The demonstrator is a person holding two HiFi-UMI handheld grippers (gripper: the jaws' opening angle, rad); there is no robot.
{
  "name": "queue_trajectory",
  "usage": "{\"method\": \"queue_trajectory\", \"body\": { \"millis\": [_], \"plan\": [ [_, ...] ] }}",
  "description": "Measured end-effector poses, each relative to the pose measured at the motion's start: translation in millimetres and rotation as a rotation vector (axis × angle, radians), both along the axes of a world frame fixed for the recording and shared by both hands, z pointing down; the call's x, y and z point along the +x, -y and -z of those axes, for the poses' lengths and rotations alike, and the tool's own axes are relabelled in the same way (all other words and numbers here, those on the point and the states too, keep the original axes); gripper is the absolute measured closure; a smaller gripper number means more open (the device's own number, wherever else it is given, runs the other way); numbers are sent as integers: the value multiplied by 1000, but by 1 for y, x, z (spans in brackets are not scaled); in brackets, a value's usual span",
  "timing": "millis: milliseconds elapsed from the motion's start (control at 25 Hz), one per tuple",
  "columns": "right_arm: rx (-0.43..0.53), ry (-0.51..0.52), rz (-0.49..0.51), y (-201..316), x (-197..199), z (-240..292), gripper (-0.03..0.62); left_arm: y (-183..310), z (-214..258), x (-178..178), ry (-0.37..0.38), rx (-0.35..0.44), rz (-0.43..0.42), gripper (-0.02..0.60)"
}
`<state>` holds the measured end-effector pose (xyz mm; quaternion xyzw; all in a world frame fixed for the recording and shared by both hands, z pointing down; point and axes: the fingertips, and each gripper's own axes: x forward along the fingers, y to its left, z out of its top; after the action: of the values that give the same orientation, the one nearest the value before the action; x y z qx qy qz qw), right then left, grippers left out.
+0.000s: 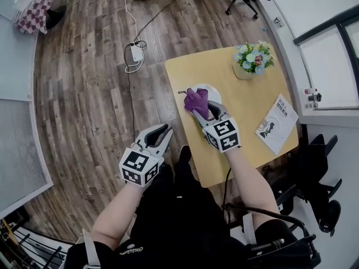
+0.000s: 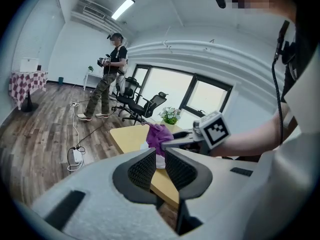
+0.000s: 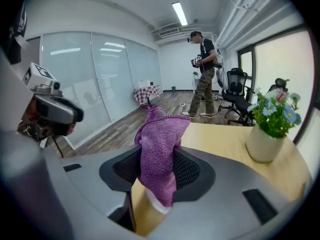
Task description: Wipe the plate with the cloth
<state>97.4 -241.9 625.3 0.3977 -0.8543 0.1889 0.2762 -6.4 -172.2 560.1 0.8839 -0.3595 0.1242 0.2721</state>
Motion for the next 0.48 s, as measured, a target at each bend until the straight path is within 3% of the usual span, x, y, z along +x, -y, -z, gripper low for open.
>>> {"method": "queue_trajectory", "body": {
  "millis": [240,480],
  "plan": [
    [29,-158,3,77,8,-18,428,4,-3,-5,6,-3,15,522],
    [14,-217,30,86,4,-36,428,-1,-9,-13,16,-21,28,522]
  ]
}}
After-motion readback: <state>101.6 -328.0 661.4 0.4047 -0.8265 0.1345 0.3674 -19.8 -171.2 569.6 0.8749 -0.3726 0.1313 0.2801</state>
